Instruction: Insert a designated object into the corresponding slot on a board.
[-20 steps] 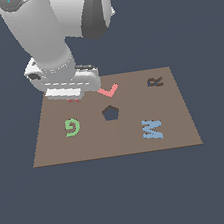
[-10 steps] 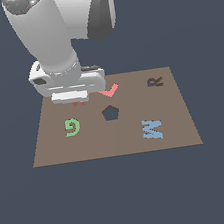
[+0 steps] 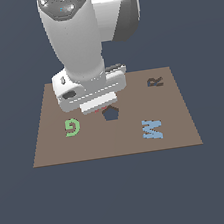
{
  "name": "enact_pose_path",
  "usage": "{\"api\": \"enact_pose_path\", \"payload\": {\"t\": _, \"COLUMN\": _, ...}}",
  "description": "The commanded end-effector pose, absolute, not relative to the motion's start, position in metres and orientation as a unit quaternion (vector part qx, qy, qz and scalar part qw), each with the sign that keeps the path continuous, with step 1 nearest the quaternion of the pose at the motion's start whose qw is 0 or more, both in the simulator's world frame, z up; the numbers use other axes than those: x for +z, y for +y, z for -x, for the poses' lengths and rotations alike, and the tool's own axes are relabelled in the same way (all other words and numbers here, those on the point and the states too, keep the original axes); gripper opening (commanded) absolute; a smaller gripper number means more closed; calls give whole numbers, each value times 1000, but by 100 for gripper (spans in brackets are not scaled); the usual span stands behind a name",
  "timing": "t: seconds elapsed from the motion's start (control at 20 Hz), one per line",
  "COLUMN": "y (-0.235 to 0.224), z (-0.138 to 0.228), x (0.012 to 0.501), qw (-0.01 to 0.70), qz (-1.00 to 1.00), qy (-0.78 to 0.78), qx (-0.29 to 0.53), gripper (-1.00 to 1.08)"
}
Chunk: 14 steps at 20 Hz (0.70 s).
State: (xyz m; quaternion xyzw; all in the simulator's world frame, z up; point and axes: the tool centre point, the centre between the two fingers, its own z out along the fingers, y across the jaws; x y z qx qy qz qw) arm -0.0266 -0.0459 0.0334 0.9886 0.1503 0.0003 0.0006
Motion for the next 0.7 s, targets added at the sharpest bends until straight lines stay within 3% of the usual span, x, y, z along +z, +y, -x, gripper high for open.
{"api": "enact_pose_path", "payload": {"t": 0.0, "y": -21, "z": 19, "x": 34, "qw": 1, "qz": -977, "qy": 211, "qx": 0, "gripper": -100}}
{"api": "enact_pose_path", "payload": {"t": 0.65, "y": 105, "z": 33, "x": 38, "qw": 1, "qz": -863, "qy": 505, "qx": 1, "gripper": -100}}
